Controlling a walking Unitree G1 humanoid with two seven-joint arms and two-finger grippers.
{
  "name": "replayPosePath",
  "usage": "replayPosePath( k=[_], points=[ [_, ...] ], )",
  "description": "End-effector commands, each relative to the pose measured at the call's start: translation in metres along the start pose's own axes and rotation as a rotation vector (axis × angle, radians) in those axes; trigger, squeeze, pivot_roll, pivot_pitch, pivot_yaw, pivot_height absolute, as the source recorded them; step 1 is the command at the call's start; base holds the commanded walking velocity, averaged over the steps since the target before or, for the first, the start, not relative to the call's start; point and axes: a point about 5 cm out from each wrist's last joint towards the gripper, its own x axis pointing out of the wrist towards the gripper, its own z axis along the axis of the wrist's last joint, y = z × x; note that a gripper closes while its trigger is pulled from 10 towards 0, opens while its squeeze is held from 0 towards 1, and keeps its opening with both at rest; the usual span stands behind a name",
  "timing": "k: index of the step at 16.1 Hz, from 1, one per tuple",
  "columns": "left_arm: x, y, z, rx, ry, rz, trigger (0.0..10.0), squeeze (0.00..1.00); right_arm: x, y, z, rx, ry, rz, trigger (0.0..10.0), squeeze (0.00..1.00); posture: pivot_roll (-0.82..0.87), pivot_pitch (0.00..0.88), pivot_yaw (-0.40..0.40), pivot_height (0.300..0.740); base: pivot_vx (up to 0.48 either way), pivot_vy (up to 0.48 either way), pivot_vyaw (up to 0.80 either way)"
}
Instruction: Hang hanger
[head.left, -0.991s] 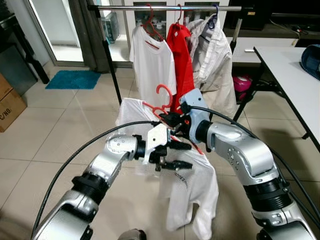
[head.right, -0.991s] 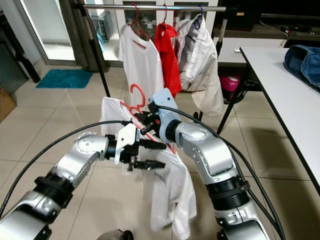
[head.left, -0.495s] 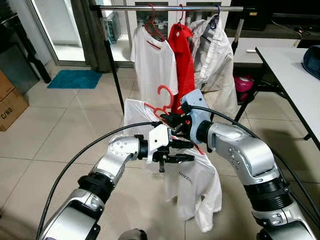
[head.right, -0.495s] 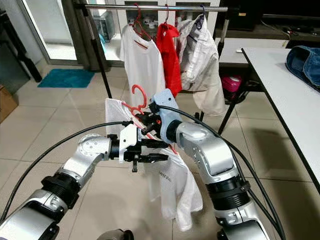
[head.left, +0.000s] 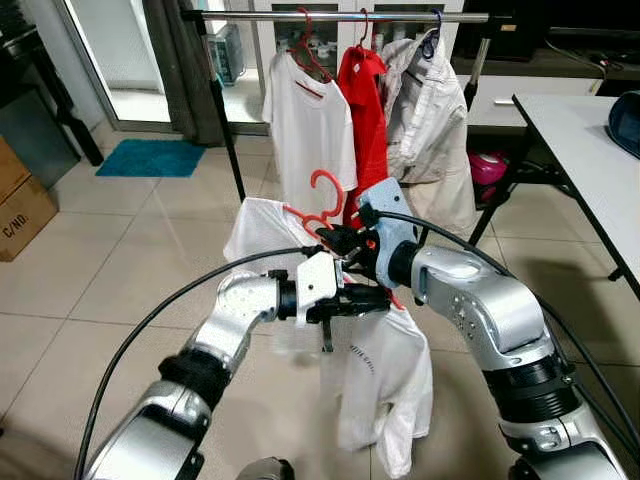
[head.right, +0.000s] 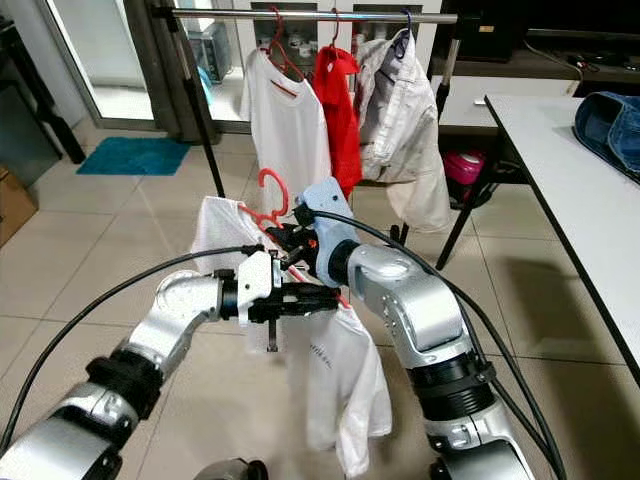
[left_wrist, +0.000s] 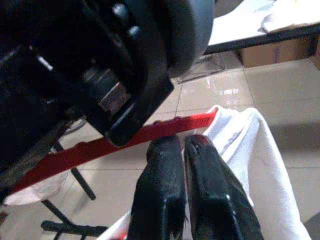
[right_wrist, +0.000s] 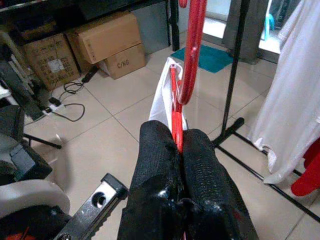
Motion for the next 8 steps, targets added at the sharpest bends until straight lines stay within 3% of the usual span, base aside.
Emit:
replayPosePath(
  k=[1, 5, 6, 7, 8],
  points=[
    [-0.001, -0.006, 0.003, 0.018, -0.034, -0.006, 0.0, 0.00, 0.000, 0.005, 0.022, -0.043, -0.081, 0.017, 10.0, 0.00, -0.09, 0.000, 0.100, 0.740, 0.000, 0.000, 0.00],
    [-0.011, -0.016, 0.000, 0.091, -0.009, -0.014, 0.0, 0.00, -0.001, 0.003, 0.020, -0.040, -0.079, 0.005, 10.0, 0.00, -0.09, 0.000, 0.100, 0.740, 0.000, 0.000, 0.00],
    [-0.013, -0.015, -0.002, 0.157, 0.025, 0.026, 9.2, 0.00, 0.000, 0.002, 0.020, -0.040, -0.077, 0.005, 10.0, 0.00, -0.08, 0.000, 0.094, 0.740, 0.000, 0.000, 0.00],
    [-0.014, -0.012, -0.002, 0.199, 0.036, 0.054, 10.0, 0.00, 0.000, 0.002, 0.020, -0.041, -0.077, 0.005, 10.0, 0.00, -0.08, 0.000, 0.093, 0.740, 0.000, 0.000, 0.00],
    [-0.014, -0.010, -0.001, 0.233, 0.031, 0.078, 10.0, 1.00, 0.001, 0.002, 0.020, -0.043, -0.077, 0.008, 10.0, 0.00, -0.08, 0.000, 0.091, 0.740, 0.000, 0.000, 0.00]
  ],
)
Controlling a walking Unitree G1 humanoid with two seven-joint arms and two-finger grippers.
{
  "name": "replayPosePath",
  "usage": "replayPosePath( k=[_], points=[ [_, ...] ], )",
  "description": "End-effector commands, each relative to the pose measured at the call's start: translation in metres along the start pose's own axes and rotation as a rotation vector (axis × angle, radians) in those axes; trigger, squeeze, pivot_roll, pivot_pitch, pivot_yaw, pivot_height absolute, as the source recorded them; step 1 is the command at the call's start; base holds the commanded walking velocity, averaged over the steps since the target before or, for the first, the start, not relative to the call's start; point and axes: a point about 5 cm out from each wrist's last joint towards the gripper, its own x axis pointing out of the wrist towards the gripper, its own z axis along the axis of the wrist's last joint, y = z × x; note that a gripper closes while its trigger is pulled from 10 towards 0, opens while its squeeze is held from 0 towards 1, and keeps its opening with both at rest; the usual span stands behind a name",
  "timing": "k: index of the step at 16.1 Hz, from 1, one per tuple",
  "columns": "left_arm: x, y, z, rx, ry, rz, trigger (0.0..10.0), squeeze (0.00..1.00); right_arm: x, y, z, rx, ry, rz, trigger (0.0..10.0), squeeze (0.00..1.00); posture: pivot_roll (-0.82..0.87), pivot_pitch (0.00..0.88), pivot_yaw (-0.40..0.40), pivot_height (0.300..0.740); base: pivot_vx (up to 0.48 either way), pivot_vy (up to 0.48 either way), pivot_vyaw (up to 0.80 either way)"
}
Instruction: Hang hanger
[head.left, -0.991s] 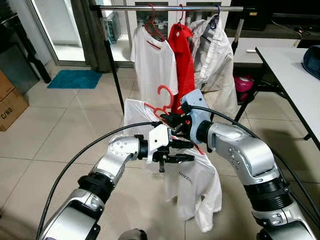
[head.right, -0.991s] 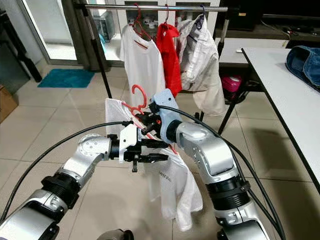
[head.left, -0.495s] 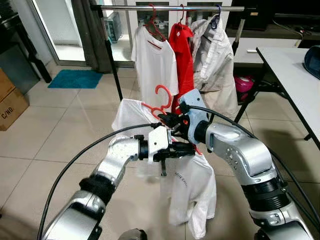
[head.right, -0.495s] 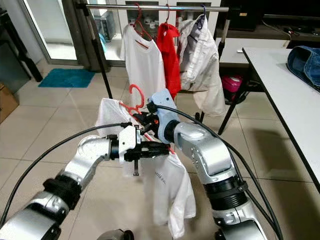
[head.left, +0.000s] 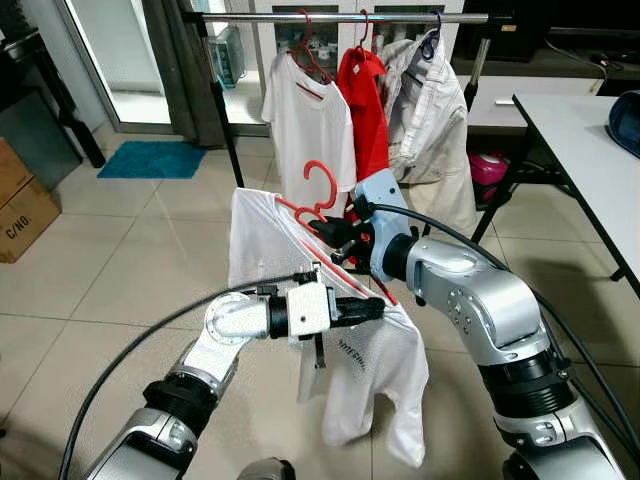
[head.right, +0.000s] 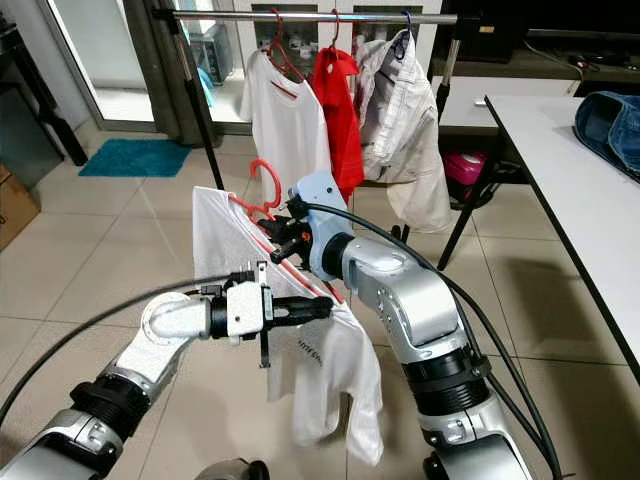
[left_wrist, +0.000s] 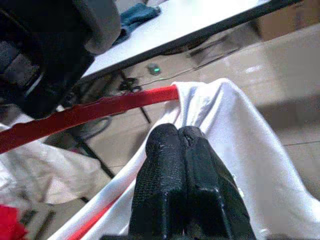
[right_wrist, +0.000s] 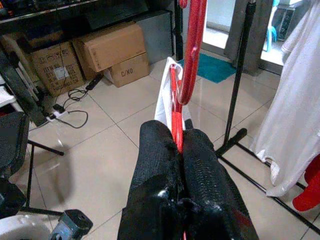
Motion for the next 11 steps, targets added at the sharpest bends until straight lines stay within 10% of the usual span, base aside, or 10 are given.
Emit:
replayPosePath(
  k=[1, 8, 9, 10, 11],
  points=[
    [-0.0001, 0.0069, 0.0044, 0.001, -0.028, 0.031, 10.0, 1.00, 0.0001, -0.0002, 0.0114, -0.034, -0.046, 0.000, 10.0, 0.00, -0.08, 0.000, 0.091, 0.740, 0.000, 0.000, 0.00],
    [-0.0025, 0.0066, 0.0052, -0.118, -0.086, 0.041, 10.0, 1.00, -0.0001, -0.0051, 0.0110, -0.052, -0.029, -0.029, 10.0, 0.00, -0.09, 0.000, 0.082, 0.740, 0.000, 0.000, 0.00],
    [-0.0039, 0.0072, 0.0057, -0.121, -0.085, 0.036, 10.0, 0.77, 0.0005, -0.0061, 0.0114, -0.057, -0.026, -0.032, 10.0, 0.00, -0.09, 0.000, 0.081, 0.740, 0.000, 0.000, 0.00],
    [-0.0052, 0.0080, 0.0052, -0.115, -0.078, 0.034, 10.0, 0.00, 0.0010, -0.0063, 0.0121, -0.060, -0.027, -0.031, 10.0, 0.00, -0.08, 0.000, 0.079, 0.740, 0.000, 0.000, 0.00],
    [-0.0055, 0.0078, 0.0044, -0.108, -0.068, 0.028, 10.0, 0.00, 0.0012, -0.0059, 0.0122, -0.061, -0.027, -0.030, 10.0, 0.00, -0.08, 0.000, 0.078, 0.740, 0.000, 0.000, 0.00]
  ],
)
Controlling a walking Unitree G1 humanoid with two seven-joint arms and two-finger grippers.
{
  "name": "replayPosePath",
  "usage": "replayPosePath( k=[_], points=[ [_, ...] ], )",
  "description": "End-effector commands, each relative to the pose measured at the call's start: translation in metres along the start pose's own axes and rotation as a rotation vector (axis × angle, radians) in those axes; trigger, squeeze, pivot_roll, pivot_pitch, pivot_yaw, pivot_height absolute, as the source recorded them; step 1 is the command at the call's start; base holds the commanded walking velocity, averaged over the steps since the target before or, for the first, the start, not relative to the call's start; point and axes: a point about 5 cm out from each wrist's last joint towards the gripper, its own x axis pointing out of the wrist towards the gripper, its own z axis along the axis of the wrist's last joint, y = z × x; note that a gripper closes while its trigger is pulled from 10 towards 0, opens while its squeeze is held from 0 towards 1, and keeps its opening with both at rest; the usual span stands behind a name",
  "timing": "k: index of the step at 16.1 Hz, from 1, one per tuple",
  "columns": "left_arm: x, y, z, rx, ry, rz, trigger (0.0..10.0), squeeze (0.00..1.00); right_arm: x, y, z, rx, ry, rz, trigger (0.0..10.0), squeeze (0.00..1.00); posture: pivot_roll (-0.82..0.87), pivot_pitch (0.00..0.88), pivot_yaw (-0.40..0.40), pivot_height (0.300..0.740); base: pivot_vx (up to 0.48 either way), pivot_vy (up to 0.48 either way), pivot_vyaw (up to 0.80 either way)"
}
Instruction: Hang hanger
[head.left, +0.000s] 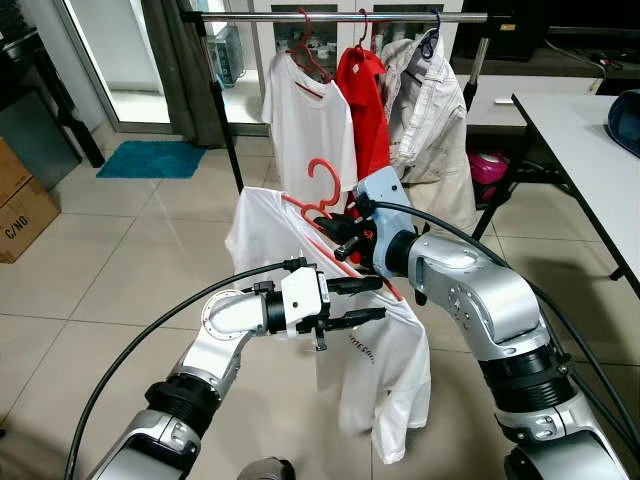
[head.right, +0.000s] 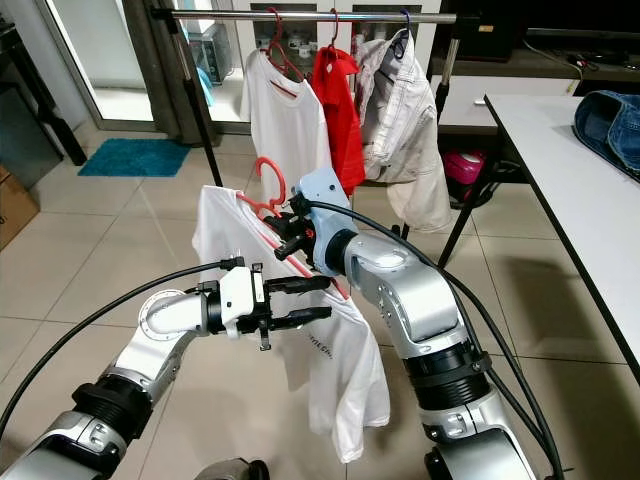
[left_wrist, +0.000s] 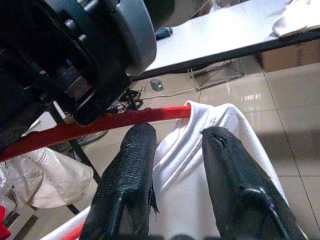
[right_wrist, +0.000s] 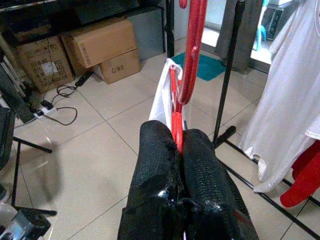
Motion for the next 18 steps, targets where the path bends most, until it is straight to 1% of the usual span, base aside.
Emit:
replayPosePath(
  k=[1, 6, 8, 11, 12, 13, 14, 18],
  points=[
    [-0.002, 0.001, 0.000, 0.029, 0.024, -0.021, 10.0, 0.00, 0.001, 0.002, 0.012, -0.031, -0.041, 0.010, 10.0, 0.00, -0.08, 0.000, 0.077, 0.740, 0.000, 0.000, 0.00],
    [0.004, -0.003, -0.006, 0.037, 0.071, -0.082, 10.0, 0.00, 0.001, 0.002, 0.013, -0.034, -0.040, 0.011, 10.0, 0.00, -0.10, 0.000, 0.082, 0.740, 0.000, 0.000, 0.00],
    [0.008, 0.001, -0.009, 0.071, 0.099, -0.053, 10.0, 0.00, 0.001, 0.003, 0.014, -0.038, -0.044, 0.011, 10.0, 0.00, -0.10, 0.000, 0.084, 0.740, 0.000, 0.000, 0.00],
    [0.013, 0.006, -0.006, 0.079, 0.081, -0.027, 10.0, 0.00, 0.001, 0.004, 0.015, -0.041, -0.048, 0.017, 10.0, 0.00, -0.10, 0.000, 0.086, 0.740, 0.000, 0.000, 0.00],
    [0.013, 0.006, -0.006, 0.078, 0.079, -0.027, 9.5, 0.00, 0.001, 0.005, 0.015, -0.041, -0.048, 0.019, 10.0, 0.00, -0.10, 0.000, 0.087, 0.740, 0.000, 0.000, 0.00],
    [0.015, 0.005, -0.007, 0.078, 0.077, -0.033, 3.2, 0.00, 0.001, 0.006, 0.015, -0.041, -0.049, 0.019, 10.0, 0.00, -0.11, 0.000, 0.088, 0.740, 0.000, 0.000, 0.00],
    [0.016, 0.004, -0.008, 0.073, 0.077, -0.043, 0.0, 0.00, 0.001, 0.006, 0.015, -0.042, -0.049, 0.020, 10.0, 0.00, -0.11, 0.000, 0.090, 0.740, 0.000, 0.000, 0.00],
    [0.015, -0.001, -0.011, 0.064, 0.087, -0.083, 0.0, 0.00, 0.001, 0.006, 0.015, -0.041, -0.050, 0.018, 10.0, 0.00, -0.11, 0.000, 0.094, 0.740, 0.000, 0.000, 0.00]
  ],
)
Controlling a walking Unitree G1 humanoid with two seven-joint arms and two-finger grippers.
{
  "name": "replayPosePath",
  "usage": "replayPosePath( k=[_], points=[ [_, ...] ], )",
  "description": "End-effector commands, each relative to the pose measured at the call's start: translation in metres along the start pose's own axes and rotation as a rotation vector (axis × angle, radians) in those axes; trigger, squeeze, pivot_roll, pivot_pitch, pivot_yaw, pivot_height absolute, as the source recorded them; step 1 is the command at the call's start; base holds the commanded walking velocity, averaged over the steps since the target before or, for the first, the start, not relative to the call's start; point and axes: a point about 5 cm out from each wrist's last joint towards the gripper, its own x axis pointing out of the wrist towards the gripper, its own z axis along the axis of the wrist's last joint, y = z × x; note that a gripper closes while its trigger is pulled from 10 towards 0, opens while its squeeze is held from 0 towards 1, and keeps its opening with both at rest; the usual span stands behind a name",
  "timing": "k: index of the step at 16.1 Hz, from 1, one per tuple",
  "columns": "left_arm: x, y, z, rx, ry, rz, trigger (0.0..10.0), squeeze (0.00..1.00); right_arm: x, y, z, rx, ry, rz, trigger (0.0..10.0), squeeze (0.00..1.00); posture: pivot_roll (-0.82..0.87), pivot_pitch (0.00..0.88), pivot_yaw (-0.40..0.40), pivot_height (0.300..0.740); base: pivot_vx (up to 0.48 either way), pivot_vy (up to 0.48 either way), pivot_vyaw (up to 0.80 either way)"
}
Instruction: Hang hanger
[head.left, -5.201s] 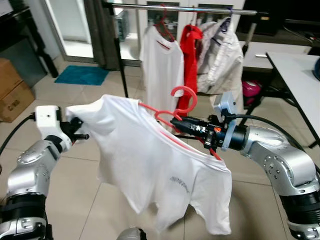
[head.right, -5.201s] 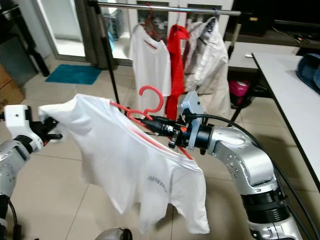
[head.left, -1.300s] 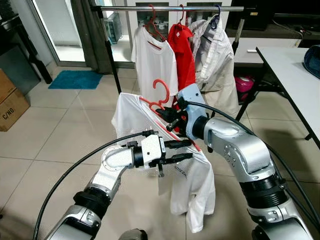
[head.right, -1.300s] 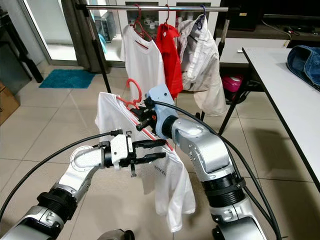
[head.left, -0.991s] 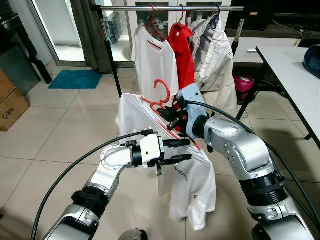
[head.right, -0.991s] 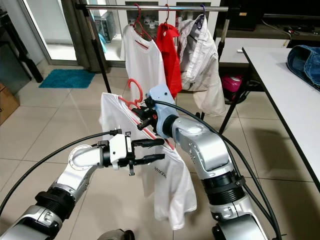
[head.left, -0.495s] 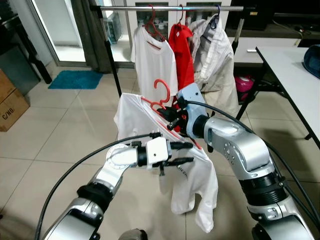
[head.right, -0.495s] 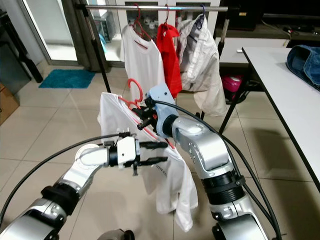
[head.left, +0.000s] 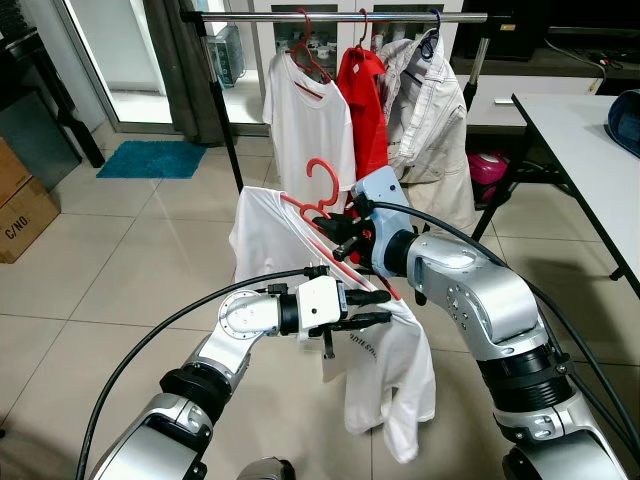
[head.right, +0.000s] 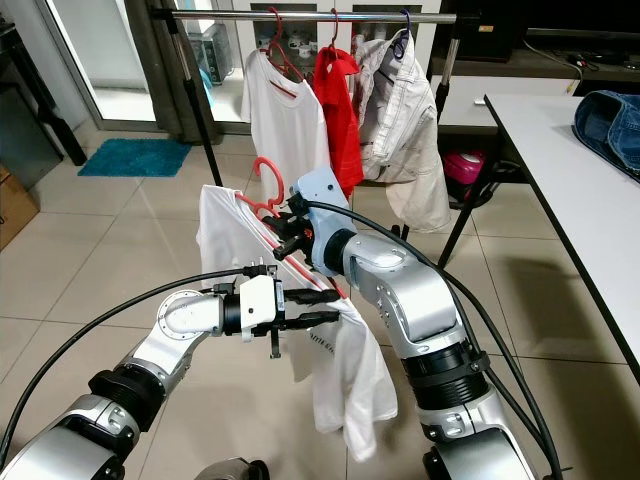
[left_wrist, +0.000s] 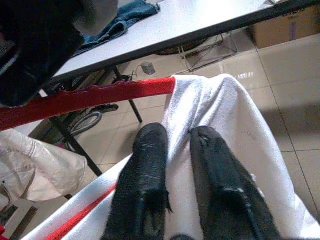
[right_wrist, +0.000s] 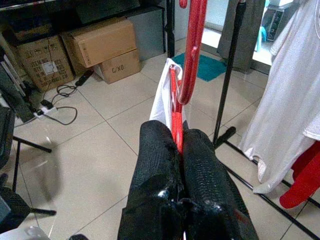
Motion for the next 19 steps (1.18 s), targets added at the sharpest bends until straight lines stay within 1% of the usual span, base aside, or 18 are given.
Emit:
replayPosePath(
  k=[1, 4, 9, 12, 14, 16, 18, 19],
  points=[
    [0.000, 0.002, 0.001, 0.028, 0.012, -0.028, 0.0, 0.00, 0.000, 0.004, 0.014, -0.038, -0.047, 0.011, 10.0, 0.00, -0.11, 0.000, 0.094, 0.740, 0.000, 0.000, 0.00],
    [-0.001, 0.001, 0.000, 0.033, 0.020, -0.044, 0.0, 0.00, 0.000, 0.003, 0.014, -0.035, -0.049, 0.006, 10.0, 0.00, -0.11, 0.000, 0.097, 0.740, 0.000, 0.000, 0.00],
    [-0.001, 0.003, 0.001, 0.029, 0.014, -0.036, 0.0, 0.00, -0.001, 0.001, 0.014, -0.036, -0.048, 0.003, 10.0, 0.00, -0.11, 0.000, 0.094, 0.740, 0.000, 0.000, 0.00],
    [-0.002, 0.008, 0.011, 0.054, -0.052, 0.012, 0.0, 0.00, -0.001, -0.001, 0.010, -0.039, -0.031, -0.008, 10.0, 0.00, -0.11, 0.000, 0.091, 0.740, 0.000, 0.000, 0.00],
    [-0.003, 0.008, 0.020, 0.077, -0.098, 0.033, 0.0, 0.00, 0.000, -0.005, 0.002, -0.042, -0.001, -0.031, 10.0, 0.00, -0.10, 0.000, 0.089, 0.740, 0.000, 0.000, 0.00],
    [-0.006, 0.009, 0.022, 0.083, -0.103, 0.052, 0.0, 0.00, 0.000, -0.008, -0.003, -0.036, 0.017, -0.046, 10.0, 0.00, -0.10, 0.000, 0.087, 0.740, 0.000, 0.000, 0.00],
    [-0.014, 0.008, 0.019, 0.088, -0.080, 0.076, 0.0, 0.00, 0.000, -0.011, -0.008, -0.029, 0.033, -0.058, 10.0, 0.00, -0.10, 0.000, 0.089, 0.740, 0.000, 0.000, 0.00],
    [-0.020, 0.012, 0.020, 0.107, -0.079, 0.136, 0.0, 0.00, 0.000, -0.013, -0.011, -0.033, 0.046, -0.068, 10.0, 0.00, -0.10, 0.000, 0.089, 0.740, 0.000, 0.000, 0.00]
  ],
)
